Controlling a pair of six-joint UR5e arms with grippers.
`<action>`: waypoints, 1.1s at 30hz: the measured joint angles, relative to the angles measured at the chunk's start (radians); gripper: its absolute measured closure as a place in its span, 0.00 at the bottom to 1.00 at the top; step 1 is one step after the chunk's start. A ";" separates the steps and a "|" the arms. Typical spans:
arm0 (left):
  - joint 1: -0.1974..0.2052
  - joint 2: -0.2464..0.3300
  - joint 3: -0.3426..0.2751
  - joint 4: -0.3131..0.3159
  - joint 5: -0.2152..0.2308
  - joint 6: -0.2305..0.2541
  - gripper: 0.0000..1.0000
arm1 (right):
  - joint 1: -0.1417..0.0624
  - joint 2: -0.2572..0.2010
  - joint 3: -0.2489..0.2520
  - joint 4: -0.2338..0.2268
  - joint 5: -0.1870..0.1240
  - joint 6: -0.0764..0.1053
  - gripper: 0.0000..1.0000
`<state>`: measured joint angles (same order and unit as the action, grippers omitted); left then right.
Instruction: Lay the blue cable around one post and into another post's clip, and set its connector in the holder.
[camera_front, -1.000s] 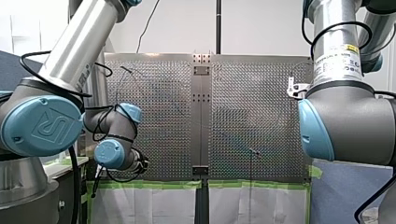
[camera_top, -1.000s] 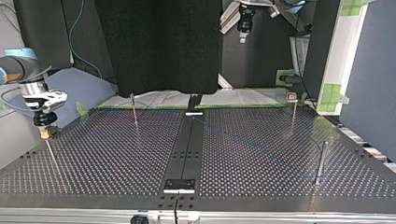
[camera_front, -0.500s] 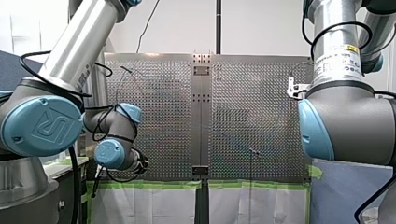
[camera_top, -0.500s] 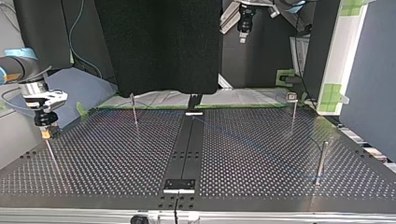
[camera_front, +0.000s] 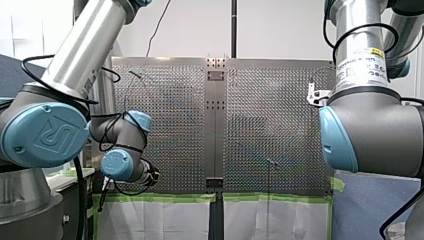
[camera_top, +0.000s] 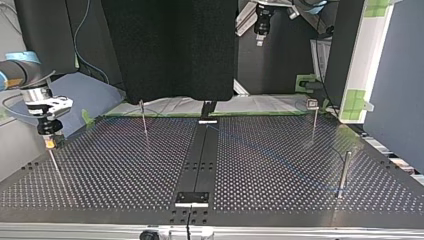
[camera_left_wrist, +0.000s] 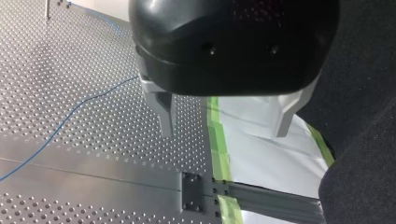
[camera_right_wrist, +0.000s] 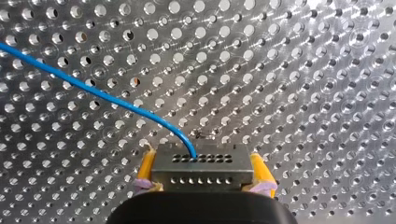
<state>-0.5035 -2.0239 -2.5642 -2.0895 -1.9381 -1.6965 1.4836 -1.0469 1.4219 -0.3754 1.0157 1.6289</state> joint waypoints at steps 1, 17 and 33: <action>0.000 0.000 0.000 0.000 0.000 0.000 0.00 | 0.000 0.001 0.000 -0.001 0.000 0.000 1.00; 0.000 0.000 0.000 0.000 0.003 0.000 0.00 | -0.001 0.005 0.000 -0.011 0.000 0.003 1.00; 0.000 0.000 0.001 0.000 0.008 0.000 0.00 | -0.005 0.010 -0.001 -0.031 0.000 0.015 1.00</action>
<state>-0.5035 -2.0238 -2.5636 -2.0895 -1.9304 -1.6965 1.4786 -1.0373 1.4214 -0.4069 1.0157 1.6434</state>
